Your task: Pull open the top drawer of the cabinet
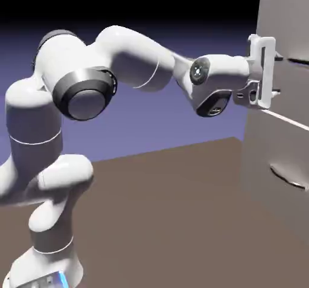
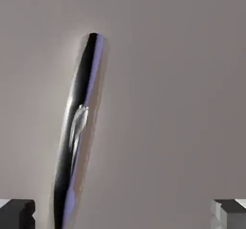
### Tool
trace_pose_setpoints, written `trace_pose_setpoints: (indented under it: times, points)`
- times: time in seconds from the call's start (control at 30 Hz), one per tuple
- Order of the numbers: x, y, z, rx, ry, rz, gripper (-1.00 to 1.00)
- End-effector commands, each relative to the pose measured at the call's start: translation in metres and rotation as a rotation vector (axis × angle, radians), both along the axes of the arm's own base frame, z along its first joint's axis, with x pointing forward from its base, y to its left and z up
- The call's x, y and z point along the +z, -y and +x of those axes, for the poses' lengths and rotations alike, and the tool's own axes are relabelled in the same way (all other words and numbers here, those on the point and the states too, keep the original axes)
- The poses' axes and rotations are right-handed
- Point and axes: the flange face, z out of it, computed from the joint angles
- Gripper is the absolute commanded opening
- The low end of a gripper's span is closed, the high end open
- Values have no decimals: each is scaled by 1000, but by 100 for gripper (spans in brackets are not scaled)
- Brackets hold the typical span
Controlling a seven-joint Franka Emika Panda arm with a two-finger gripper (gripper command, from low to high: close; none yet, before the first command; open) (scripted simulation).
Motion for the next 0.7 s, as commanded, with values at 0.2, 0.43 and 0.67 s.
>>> trace_pose_setpoints:
  times: [0.2, 0.43, 0.67]
  points:
    - [11, -3, 21, -68, 82, 125, 0]
    - [16, -1, 54, -75, 97, 142, 0]
    - [13, -4, 60, -74, 93, 137, -100]
